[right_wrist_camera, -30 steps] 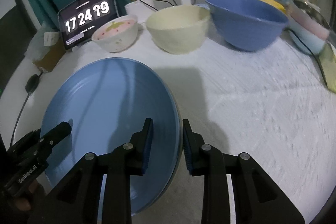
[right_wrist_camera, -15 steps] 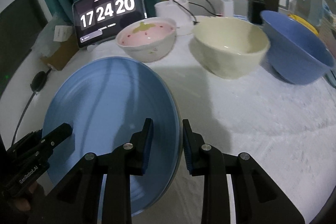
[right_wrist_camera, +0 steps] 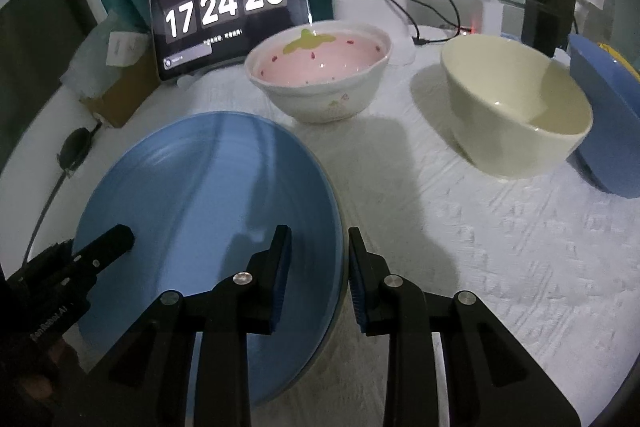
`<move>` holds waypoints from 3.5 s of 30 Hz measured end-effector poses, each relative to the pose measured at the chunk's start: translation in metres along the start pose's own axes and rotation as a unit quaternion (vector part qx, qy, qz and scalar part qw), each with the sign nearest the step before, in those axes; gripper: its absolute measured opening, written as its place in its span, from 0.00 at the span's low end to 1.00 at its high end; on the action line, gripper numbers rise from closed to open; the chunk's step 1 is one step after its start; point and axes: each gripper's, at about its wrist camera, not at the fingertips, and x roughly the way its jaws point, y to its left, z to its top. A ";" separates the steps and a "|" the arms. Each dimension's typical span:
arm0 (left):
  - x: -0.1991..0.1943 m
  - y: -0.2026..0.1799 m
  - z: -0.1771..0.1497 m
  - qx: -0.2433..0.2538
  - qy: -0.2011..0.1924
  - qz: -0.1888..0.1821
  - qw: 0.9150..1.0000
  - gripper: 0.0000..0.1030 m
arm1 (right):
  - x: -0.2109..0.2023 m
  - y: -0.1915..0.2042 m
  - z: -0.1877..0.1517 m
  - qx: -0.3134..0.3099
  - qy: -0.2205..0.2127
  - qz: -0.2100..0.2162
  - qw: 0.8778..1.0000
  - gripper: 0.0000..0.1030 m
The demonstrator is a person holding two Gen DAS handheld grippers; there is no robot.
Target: Organize plates and bowls
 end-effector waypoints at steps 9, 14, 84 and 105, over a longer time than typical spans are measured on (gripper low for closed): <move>-0.001 -0.004 0.000 0.010 0.000 0.014 1.000 0.43 | -0.001 0.001 0.002 -0.008 -0.006 -0.007 1.000 0.31; -0.020 -0.003 0.001 0.006 -0.033 0.021 0.999 0.45 | -0.009 -0.002 0.000 -0.005 -0.007 -0.015 1.000 0.33; -0.057 -0.282 0.018 0.156 -0.092 -0.127 0.975 0.67 | -0.174 -0.220 -0.026 0.101 -0.148 -0.079 0.981 0.39; 0.012 -0.323 0.046 0.177 -0.079 -0.129 0.972 0.67 | -0.127 -0.269 0.006 0.140 -0.135 -0.090 0.977 0.43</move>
